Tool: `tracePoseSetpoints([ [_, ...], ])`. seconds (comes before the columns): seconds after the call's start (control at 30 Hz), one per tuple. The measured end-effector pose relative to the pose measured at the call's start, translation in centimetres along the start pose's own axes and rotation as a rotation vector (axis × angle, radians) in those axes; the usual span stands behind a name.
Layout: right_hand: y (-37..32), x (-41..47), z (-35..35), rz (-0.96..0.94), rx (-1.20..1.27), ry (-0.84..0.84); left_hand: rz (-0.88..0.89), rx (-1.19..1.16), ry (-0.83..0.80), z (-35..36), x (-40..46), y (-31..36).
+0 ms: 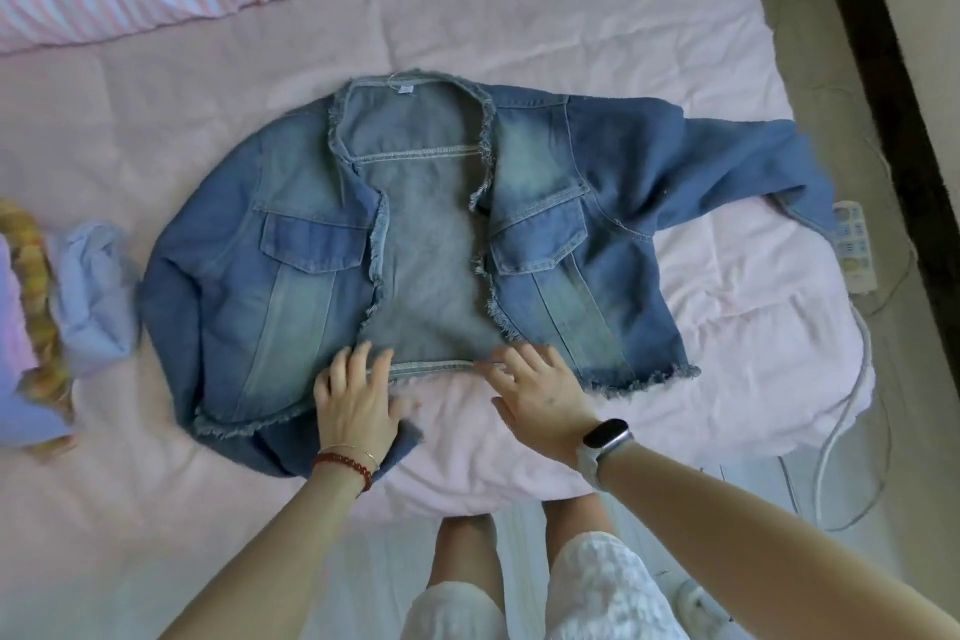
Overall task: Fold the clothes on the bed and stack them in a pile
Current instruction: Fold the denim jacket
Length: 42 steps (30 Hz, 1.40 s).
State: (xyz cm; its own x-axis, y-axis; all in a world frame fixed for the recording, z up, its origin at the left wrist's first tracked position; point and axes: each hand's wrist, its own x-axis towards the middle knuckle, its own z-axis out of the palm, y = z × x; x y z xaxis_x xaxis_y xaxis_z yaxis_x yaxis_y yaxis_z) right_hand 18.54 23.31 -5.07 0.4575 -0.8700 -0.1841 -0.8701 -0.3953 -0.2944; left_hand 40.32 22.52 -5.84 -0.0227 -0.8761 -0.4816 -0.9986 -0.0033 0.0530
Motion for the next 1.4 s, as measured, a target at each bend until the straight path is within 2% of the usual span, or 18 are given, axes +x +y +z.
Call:
tracePoseSetpoints([
  [0.07, -1.3, 1.8, 1.7, -0.017, -0.145, -0.101, 0.022, 0.088, -0.003, 0.3, 1.0, -2.4],
  [0.2, -2.1, 5.0, 3.4, -0.07, -0.337, -0.031, 0.126, 0.127, 0.079, 0.5, 3.2, -3.6],
  [0.3, -1.6, 5.3, 3.1, -0.115, -0.267, 0.022, 0.151, 0.074, 0.186, 0.7, 3.5, -3.9],
  [0.4, -0.9, 4.7, 2.2, -0.172, -0.182, 0.063, 0.26, -0.001, 0.159, -0.1, 3.1, -3.9],
  [0.47, -0.9, 4.2, 1.5, -0.134, -0.205, -0.177, 0.309, -0.046, -0.012, -0.4, 2.4, -4.2],
  [0.53, -1.2, 4.0, 1.6, 0.003, -0.211, -0.484, 0.271, -0.139, -0.036, -0.4, 0.9, -5.2],
  [0.6, -2.9, 4.4, 1.6, 0.074, -0.127, -0.499, 0.057, -0.259, 0.21, 0.0, -1.1, -6.6],
  [0.7, -7.5, 5.5, 2.3, -0.062, 0.023, -0.286, -0.463, -0.507, 0.462, 1.0, -3.1, -9.5],
  [0.8, -12.4, 5.8, 4.3, -0.207, 0.017, -0.286, -0.908, -1.1, 0.239, 2.0, -3.1, -12.8],
  [0.87, -15.0, 5.6, 6.0, -0.194, -0.085, -0.386, -0.989, -1.497, 0.047, 2.6, -3.1, -14.3],
  [0.9, -15.9, 5.5, 6.6, -0.165, -0.105, -0.442, -0.956, -1.511, 0.005, 2.6, -3.2, -14.9],
  [0.97, -16.8, 5.5, 7.2, -0.031, -0.01, -0.447, -0.859, -1.422, 0.036, 2.3, -3.7, -15.6],
  [1.07, -17.9, 5.6, 6.5, 0.218, 0.563, -0.664, -0.722, -1.292, 0.261, 1.1, -4.8, -17.2],
  [1.17, -19.3, 5.2, 5.4, 0.183, 0.806, -0.793, -0.717, -0.977, 0.492, -0.8, -6.0, -19.7],
  [1.23, -19.7, 5.8, 4.5, 0.204, 0.807, -0.662, -0.714, -0.719, 0.582, -2.1, -6.7, -21.5],
  [1.33, -18.9, 8.6, 3.8, 0.12, 0.572, -0.05, -0.629, -0.435, 0.638, -3.3, -7.1, -23.5],
  [1.37, -18.6, 9.8, 3.6, 0.028, 0.426, 0.047, -0.624, -0.388, 0.637, -3.5, -7.1, -24.0],
  [1.4, -18.4, 11.0, 3.7, -0.051, 0.277, -0.011, -0.643, -0.371, 0.636, -3.6, -7.1, -24.3],
])
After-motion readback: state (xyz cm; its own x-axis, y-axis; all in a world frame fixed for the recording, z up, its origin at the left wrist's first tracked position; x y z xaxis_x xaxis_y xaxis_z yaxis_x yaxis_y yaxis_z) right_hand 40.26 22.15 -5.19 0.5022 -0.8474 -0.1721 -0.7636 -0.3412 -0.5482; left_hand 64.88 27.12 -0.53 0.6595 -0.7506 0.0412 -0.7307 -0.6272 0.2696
